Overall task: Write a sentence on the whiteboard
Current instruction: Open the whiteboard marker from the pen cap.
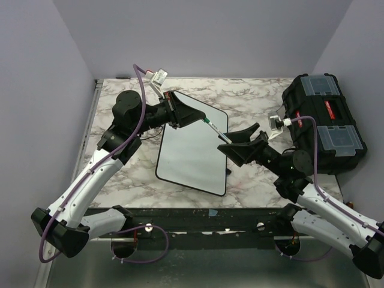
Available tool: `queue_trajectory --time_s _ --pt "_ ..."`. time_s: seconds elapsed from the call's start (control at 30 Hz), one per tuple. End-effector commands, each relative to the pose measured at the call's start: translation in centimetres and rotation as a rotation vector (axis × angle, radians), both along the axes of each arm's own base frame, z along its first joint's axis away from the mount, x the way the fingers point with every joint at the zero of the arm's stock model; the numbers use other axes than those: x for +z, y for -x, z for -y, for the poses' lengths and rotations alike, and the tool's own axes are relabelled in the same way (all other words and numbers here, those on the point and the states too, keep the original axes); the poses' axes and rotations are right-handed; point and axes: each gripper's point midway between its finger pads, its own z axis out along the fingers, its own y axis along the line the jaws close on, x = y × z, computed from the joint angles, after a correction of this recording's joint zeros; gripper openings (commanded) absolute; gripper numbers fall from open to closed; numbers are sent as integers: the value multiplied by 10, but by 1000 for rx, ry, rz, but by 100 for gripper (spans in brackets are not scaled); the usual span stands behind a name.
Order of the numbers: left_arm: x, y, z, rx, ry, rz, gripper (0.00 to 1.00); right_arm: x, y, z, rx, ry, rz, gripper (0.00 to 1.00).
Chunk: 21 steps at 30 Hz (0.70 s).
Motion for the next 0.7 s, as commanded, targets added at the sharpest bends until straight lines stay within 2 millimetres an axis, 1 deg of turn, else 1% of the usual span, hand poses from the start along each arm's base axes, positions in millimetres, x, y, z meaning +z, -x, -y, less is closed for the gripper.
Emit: queue_trajectory --time_s 0.0,0.1,0.3,0.43,0.67 --pt "29 -3 0 22 175 -19 0 37 10 11 19 -175 47 77" --pt "30 -4 -1 26 206 -33 0 44 7 10 16 -193 55 69" --pt "30 -4 -7 68 278 -35 0 53 -1 9 0 -243 59 61" --pt "30 -2 -10 87 288 -19 0 53 -8 9 -10 -275 44 56" --pt "21 -1 -5 75 278 -31 0 51 -18 9 -51 -280 32 49"
